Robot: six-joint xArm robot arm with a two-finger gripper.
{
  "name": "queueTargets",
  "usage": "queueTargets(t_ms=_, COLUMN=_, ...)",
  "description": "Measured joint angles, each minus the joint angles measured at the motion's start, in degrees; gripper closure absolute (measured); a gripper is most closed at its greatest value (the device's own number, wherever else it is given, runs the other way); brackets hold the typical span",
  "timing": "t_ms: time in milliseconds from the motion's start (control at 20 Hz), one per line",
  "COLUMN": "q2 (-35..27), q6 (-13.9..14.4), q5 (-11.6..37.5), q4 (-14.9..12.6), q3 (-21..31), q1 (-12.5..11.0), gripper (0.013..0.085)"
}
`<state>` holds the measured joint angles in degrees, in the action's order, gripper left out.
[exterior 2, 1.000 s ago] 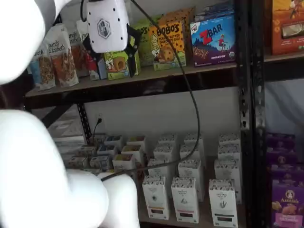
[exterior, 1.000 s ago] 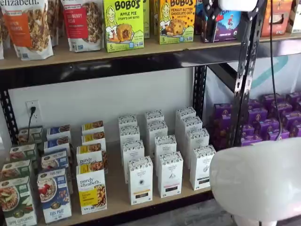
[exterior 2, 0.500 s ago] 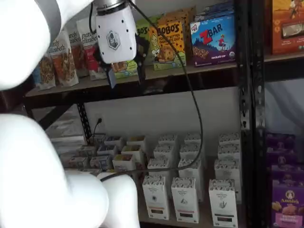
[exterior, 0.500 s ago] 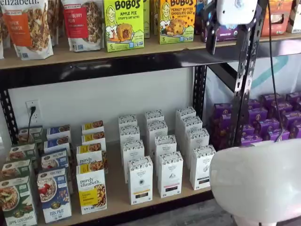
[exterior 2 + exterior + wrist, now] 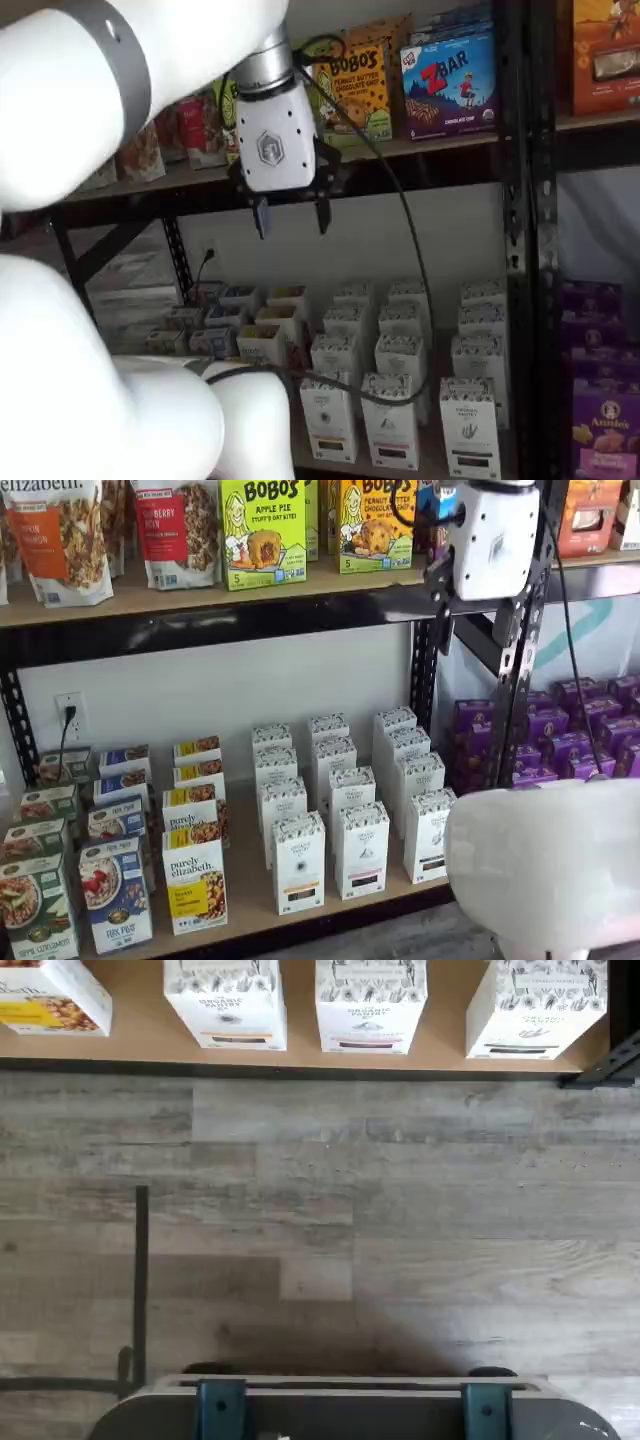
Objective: Pick up the white box with a green strip in the middle, on the bottom shelf, the sixth box from the left
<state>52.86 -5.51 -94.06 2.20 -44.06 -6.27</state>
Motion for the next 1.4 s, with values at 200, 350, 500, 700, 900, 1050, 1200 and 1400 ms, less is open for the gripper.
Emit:
queueTargets(t_ms=200, q2=0.4, q6=-0.9, q5=5.8, q4=0.0, q3=6.3, q1=-0.7, gripper=0.013)
queueTargets(t_ms=350, q2=0.6, q6=-0.9, q5=9.9, q4=-0.3, q3=10.1, q1=-0.6, gripper=0.013)
queueTargets(t_ms=500, q2=-0.1, q6=-0.8, q5=13.2, q4=-0.9, q3=13.3, q1=-0.5, gripper=0.013)
queueTargets(t_ms=700, q2=-0.9, q6=0.0, q5=19.6, q4=-2.0, q3=18.5, q1=0.1, gripper=0.013)
queueTargets(t_ms=900, q2=-2.0, q6=0.4, q5=27.1, q4=-2.2, q3=23.8, q1=0.4, gripper=0.013)
queueTargets(t_ms=1050, q2=-3.5, q6=0.6, q5=32.8, q4=-2.3, q3=27.6, q1=0.4, gripper=0.013)
queueTargets(t_ms=1200, q2=-5.7, q6=-0.1, q5=38.4, q4=-2.0, q3=31.0, q1=-0.1, gripper=0.013)
queueTargets(t_ms=1400, q2=-9.8, q6=-0.3, q5=46.3, q4=-2.3, q3=34.9, q1=-0.4, gripper=0.013)
